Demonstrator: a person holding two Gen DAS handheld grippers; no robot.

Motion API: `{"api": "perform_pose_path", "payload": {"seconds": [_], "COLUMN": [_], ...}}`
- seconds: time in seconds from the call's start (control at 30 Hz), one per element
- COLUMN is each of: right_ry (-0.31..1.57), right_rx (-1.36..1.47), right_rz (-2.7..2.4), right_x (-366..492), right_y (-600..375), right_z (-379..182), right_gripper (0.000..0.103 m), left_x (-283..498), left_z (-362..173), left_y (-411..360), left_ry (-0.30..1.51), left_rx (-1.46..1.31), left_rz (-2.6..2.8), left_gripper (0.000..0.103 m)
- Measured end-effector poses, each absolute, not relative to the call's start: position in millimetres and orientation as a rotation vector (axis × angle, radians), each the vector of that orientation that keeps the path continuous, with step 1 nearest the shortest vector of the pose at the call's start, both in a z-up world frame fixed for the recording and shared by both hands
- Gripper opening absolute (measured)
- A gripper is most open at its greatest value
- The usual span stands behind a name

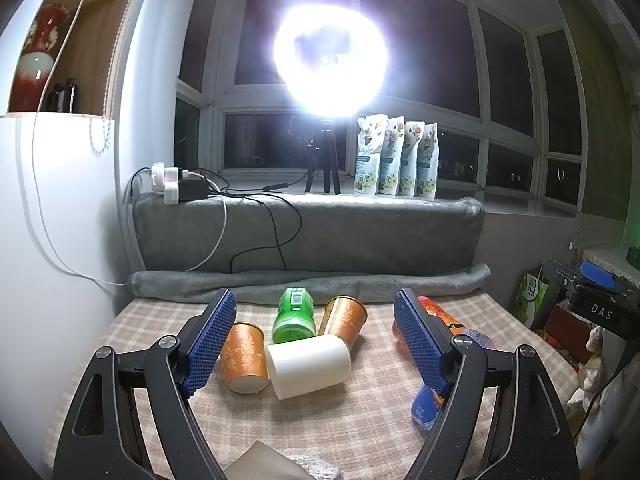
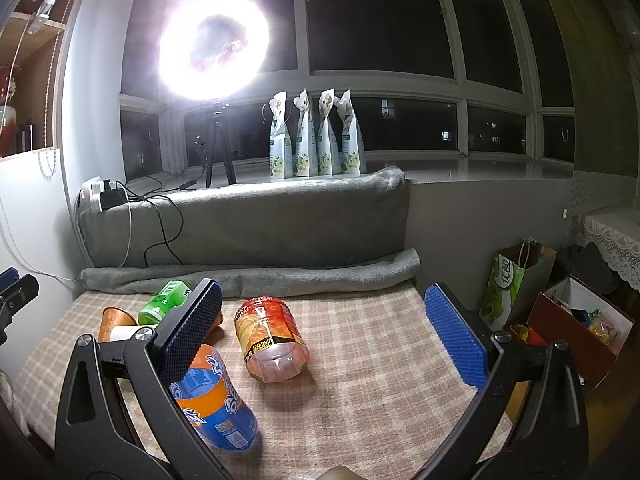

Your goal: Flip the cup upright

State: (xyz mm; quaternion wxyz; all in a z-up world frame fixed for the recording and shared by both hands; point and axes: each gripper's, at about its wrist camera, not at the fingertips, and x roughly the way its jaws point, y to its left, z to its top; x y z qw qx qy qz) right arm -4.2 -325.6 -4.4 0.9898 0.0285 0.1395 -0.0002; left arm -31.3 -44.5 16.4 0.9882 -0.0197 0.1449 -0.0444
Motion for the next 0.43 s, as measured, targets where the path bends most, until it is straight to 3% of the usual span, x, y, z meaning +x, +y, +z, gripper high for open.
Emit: {"api": "perform_pose_path", "payload": {"seconds": [0.43], "right_ry": [0.288], "right_rx": [0.052], "right_rz": [0.002], "right_x": [-2.7], "right_y": [-325.3], "right_z": [-8.5], "right_gripper": [0.103], "left_x": [-27.6], "left_z": [12.9], "left_y": [-37.1], "left_ry": [0.291], "left_rx": [-0.053], "left_rz": [-0.07], "left_gripper": [0.081]}}
